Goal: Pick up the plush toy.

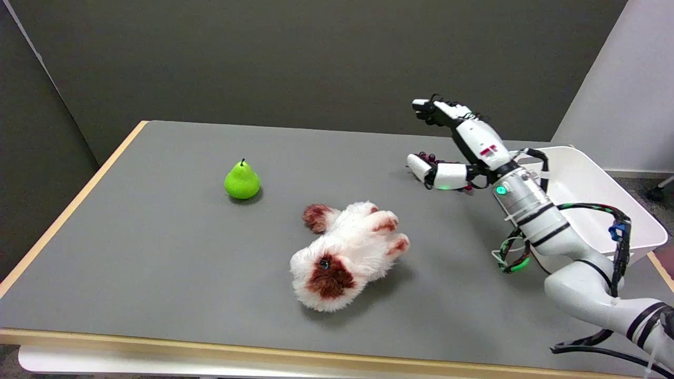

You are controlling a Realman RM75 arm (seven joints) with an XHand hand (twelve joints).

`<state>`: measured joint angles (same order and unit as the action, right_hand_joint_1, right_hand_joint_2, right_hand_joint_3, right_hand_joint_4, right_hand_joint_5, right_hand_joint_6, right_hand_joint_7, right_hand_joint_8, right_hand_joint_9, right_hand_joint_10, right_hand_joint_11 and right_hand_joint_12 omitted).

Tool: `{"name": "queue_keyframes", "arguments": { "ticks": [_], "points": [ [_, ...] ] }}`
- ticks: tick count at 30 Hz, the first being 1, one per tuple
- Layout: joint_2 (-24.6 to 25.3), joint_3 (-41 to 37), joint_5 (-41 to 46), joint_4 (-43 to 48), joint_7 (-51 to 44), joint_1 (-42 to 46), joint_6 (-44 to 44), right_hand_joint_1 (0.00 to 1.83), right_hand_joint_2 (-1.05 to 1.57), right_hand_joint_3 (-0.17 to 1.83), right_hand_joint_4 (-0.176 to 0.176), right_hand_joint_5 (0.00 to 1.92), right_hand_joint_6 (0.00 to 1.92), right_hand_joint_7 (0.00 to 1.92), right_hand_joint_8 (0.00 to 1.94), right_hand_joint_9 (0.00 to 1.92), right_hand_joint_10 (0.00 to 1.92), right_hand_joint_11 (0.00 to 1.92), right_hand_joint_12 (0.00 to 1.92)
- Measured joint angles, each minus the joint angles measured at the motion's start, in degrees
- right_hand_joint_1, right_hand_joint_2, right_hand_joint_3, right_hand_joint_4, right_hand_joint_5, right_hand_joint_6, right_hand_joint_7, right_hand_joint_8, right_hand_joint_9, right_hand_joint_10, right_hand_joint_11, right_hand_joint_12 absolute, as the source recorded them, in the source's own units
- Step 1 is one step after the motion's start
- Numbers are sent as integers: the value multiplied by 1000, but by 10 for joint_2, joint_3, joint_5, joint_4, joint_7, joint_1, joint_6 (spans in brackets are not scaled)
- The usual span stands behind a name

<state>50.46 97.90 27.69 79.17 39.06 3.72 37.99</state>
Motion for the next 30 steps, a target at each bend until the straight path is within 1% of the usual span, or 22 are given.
{"name": "queue_keyframes", "arguments": {
  "ticks": [1,4,7,11,14,20,24,30],
  "points": [
    [2,-1,0,9,-10,-4,-28,573,646,829,-100,192,404,351,471,236,975,122,1377],
    [11,-1,-1,24,-33,-16,-98,583,651,828,-117,183,403,344,485,238,994,148,1411],
    [31,5,-3,36,-55,-41,-172,593,660,826,-141,170,402,342,520,255,1040,240,1522],
    [67,25,-5,38,-78,-84,-249,579,668,817,-156,156,398,332,538,259,1056,294,1587],
    [102,46,-11,28,-91,-123,-298,572,670,815,-159,153,398,330,542,259,1059,303,1598],
    [167,87,-34,-7,-95,-204,-367,541,686,797,-164,164,410,351,571,290,1087,401,1701],
    [200,114,-55,-23,-85,-256,-409,498,694,790,-172,188,442,395,621,334,1140,466,1755],
    [233,145,-103,-17,-64,-312,-479,475,694,794,-173,225,490,446,678,383,1200,487,1765]
  ]
}}
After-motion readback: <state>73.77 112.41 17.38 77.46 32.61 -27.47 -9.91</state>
